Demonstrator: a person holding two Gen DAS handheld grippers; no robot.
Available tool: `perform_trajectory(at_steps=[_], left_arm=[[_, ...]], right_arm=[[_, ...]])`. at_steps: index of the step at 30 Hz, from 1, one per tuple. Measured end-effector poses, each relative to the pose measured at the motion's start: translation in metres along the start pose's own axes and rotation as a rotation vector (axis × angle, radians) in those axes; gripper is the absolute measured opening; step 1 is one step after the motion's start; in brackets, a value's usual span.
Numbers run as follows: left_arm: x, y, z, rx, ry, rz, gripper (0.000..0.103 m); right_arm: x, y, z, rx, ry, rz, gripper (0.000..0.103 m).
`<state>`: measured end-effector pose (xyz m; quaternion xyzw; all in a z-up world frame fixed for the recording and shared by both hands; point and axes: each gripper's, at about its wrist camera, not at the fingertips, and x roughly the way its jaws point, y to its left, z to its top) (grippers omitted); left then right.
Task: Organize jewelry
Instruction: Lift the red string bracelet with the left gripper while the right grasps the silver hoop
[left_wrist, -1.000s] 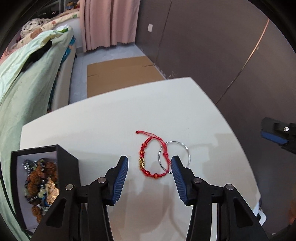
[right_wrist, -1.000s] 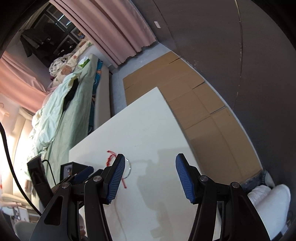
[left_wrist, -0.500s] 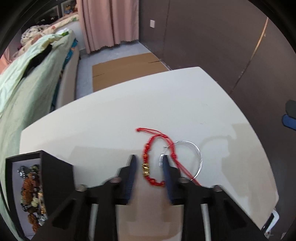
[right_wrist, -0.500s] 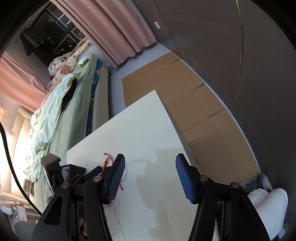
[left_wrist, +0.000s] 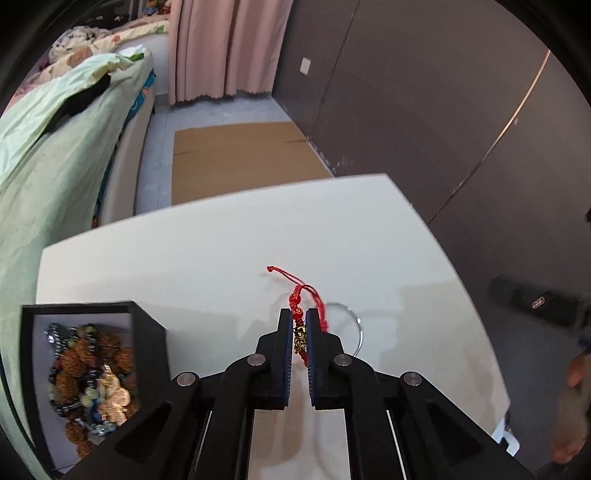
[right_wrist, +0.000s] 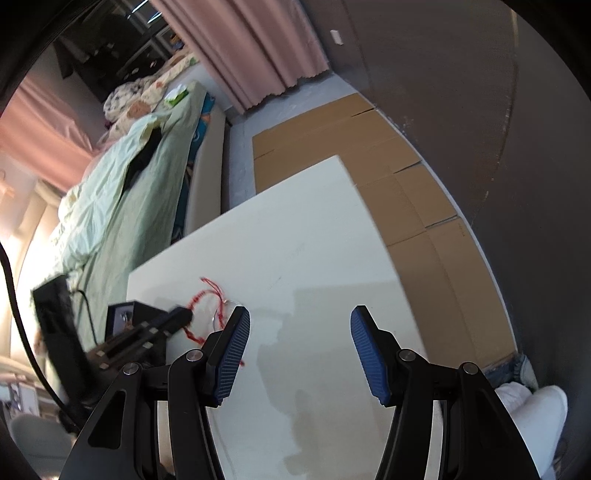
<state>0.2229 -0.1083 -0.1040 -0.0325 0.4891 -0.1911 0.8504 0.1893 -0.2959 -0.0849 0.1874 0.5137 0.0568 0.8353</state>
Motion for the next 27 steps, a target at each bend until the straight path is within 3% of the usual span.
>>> perform_trajectory(at_steps=[11, 27], left_arm=[[-0.052, 0.022, 0.011, -0.057, -0.113, -0.028, 0.007], [-0.107, 0.085, 0.015, -0.175, -0.228, -0.005, 0.007]], right_arm=[[0.044, 0.052, -0.009, -0.154, 0.103, -0.012, 0.058], [0.084, 0.099, -0.019, -0.347, 0.156, -0.104, 0.058]])
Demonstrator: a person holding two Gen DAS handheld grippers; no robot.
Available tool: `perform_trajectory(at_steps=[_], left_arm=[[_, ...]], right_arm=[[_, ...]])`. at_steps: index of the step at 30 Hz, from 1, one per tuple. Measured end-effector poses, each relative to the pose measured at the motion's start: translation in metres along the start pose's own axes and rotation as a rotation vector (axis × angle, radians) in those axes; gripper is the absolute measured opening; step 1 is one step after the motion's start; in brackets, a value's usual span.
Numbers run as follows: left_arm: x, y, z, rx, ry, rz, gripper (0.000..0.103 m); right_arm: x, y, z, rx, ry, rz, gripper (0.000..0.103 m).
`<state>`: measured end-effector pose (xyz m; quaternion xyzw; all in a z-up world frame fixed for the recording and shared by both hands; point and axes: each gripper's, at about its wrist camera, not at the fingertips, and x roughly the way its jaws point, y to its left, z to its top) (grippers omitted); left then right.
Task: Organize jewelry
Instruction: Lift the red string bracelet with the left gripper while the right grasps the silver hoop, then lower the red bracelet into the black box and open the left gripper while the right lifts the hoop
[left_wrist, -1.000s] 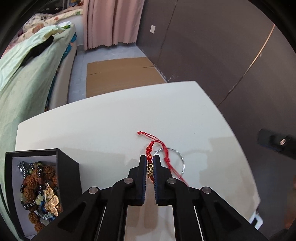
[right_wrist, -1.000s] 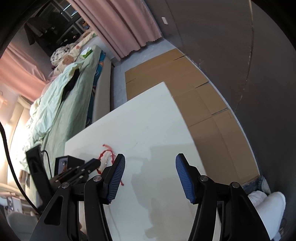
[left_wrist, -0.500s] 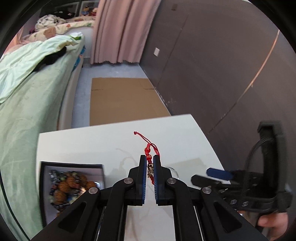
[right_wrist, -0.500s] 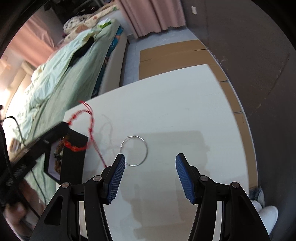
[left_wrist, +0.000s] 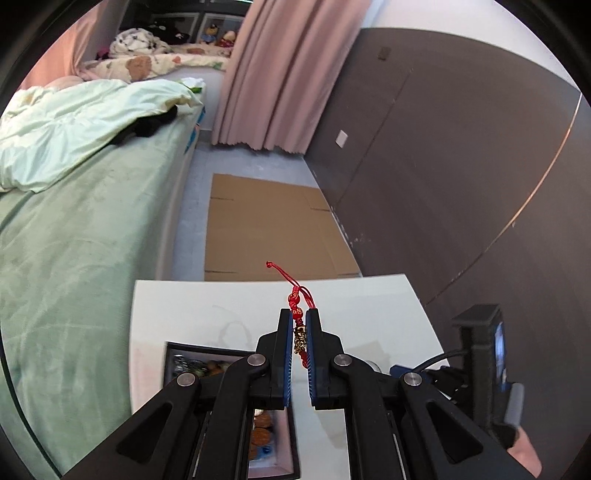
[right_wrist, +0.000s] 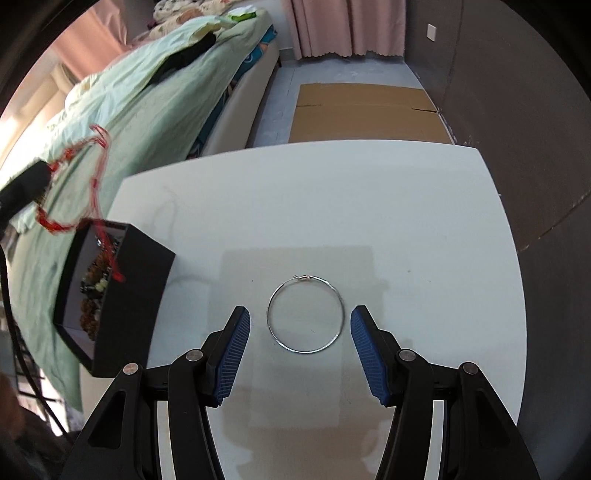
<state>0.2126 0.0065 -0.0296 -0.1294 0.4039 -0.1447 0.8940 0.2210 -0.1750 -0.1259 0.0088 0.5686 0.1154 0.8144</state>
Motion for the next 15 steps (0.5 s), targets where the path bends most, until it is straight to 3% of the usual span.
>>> perform_trajectory(at_steps=[8, 11, 15], left_arm=[[-0.011, 0.023, 0.004, -0.039, -0.019, 0.013, 0.007], [-0.013, 0.030, 0.003, -0.050, -0.017, 0.018, 0.007], [-0.015, 0.034, 0.000, -0.050, -0.008, 0.021, 0.007]], right_arm=[[0.014, 0.011, 0.000, -0.058, 0.033, -0.067, 0.057], [0.015, 0.018, -0.002, -0.106, 0.037, -0.117, 0.051], [0.011, 0.018, -0.004, -0.100, 0.044, -0.085, 0.049]])
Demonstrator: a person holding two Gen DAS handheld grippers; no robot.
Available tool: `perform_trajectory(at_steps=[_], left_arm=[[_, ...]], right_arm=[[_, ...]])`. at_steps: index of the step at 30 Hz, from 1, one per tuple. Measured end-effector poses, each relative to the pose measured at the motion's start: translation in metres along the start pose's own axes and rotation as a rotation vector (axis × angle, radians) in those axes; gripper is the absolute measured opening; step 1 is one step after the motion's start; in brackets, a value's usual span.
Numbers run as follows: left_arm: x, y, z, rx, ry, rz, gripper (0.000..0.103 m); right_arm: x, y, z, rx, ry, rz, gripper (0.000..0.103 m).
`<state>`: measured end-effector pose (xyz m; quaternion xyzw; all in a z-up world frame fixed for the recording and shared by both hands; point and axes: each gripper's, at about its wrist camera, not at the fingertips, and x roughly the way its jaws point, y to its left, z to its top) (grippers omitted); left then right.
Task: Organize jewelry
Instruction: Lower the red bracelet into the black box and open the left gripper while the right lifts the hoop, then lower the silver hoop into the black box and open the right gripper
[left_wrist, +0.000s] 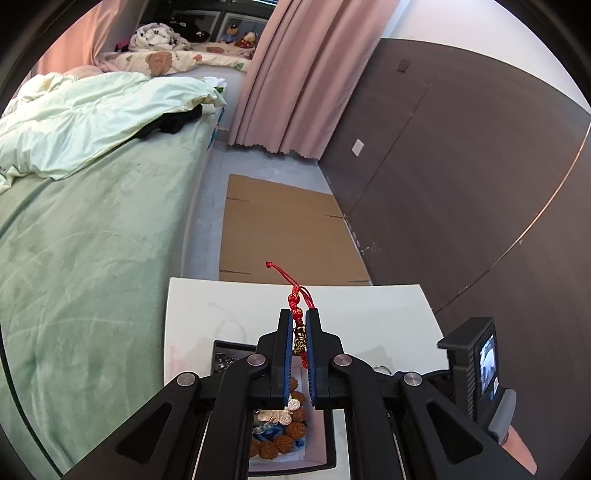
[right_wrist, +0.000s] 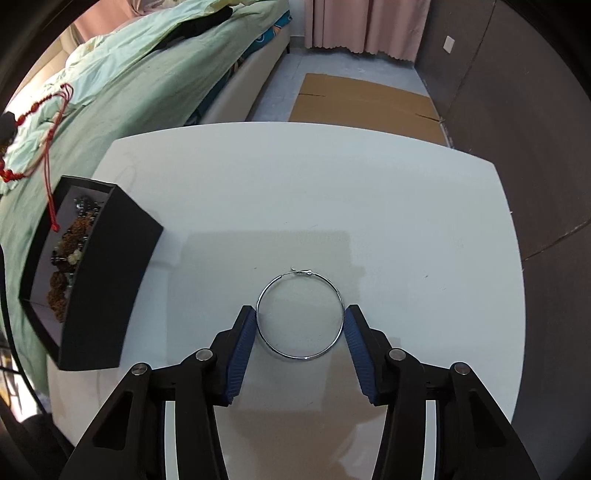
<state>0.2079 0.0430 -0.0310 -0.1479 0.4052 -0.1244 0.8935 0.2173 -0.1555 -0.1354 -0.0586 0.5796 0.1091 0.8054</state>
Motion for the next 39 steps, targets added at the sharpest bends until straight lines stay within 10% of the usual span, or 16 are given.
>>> perform_trajectory(at_steps=[20, 25, 39], left_arm=[[-0.005, 0.015, -0.038, -0.064, 0.146, 0.046, 0.010], [-0.010, 0.027, -0.046, -0.123, 0.150, 0.028, 0.094], [-0.052, 0.057, -0.037, -0.150, 0.032, 0.065, 0.094]], right_arm=[[-0.054, -0.005, -0.009, 0.135, -0.174, 0.198, 0.050], [-0.068, 0.004, -0.017, 0.151, -0.220, 0.254, 0.050], [-0.098, 0.057, -0.009, 0.146, -0.401, 0.422, 0.050]])
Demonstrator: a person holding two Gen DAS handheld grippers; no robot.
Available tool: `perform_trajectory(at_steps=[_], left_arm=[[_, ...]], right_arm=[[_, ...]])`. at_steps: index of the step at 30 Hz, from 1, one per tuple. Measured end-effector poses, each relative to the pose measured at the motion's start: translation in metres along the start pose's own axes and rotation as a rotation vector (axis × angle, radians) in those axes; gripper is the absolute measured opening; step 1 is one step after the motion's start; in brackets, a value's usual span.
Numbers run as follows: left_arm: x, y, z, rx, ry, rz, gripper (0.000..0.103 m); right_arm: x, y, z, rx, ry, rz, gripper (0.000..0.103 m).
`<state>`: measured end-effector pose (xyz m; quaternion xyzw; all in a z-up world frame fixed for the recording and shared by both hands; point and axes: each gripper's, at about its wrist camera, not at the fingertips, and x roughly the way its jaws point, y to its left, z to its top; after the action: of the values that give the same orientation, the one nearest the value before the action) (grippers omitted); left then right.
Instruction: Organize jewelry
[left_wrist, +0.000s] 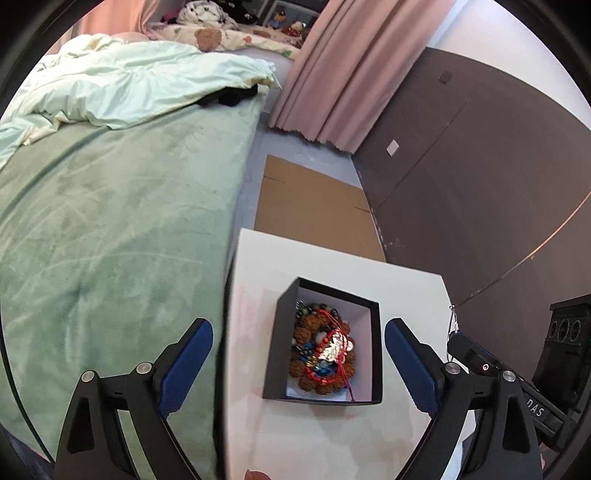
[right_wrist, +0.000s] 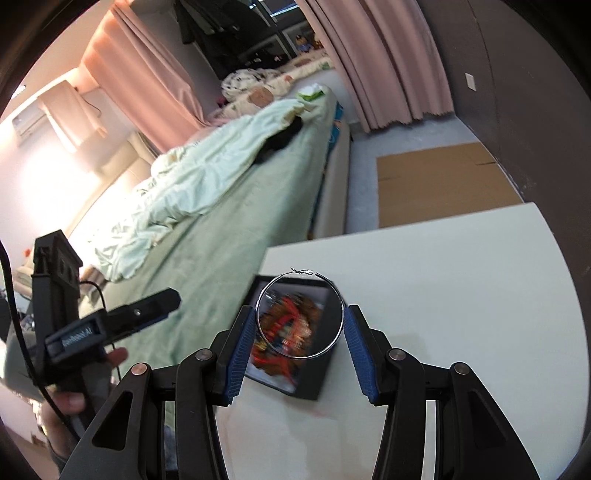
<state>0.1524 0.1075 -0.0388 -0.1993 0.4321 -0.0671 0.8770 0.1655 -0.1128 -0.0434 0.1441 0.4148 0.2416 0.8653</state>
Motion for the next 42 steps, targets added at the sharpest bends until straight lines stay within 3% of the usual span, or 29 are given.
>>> perform_trajectory(at_steps=[12, 15, 17, 19, 30, 34, 42], left_arm=[[-0.022, 0.021, 0.013, -0.025, -0.087, 0.053, 0.094], [-0.026, 0.020, 0.012, -0.014, -0.102, 0.048, 0.094], [-0.028, 0.019, 0.012, -0.010, -0.107, 0.050, 0.094], [-0.029, 0.018, 0.010, -0.007, -0.109, 0.050, 0.094], [-0.051, 0.000, -0.003, 0.047, -0.168, 0.045, 0.094], [-0.062, -0.012, -0.013, 0.102, -0.203, 0.051, 0.094], [-0.086, -0.031, -0.040, 0.183, -0.275, 0.067, 0.094]], right_arm=[[0.026, 0.029, 0.003, -0.030, -0.021, 0.048, 0.050], [0.032, 0.029, 0.004, -0.022, 0.009, 0.079, 0.052], [0.031, 0.027, 0.002, -0.018, 0.011, 0.059, 0.068], [0.025, 0.024, 0.001, -0.012, -0.001, 0.031, 0.094], [-0.031, 0.005, -0.005, 0.012, -0.083, 0.016, 0.096], [-0.045, 0.002, -0.009, 0.009, -0.103, 0.011, 0.103], [-0.075, 0.008, -0.032, -0.078, -0.122, -0.039, 0.103]])
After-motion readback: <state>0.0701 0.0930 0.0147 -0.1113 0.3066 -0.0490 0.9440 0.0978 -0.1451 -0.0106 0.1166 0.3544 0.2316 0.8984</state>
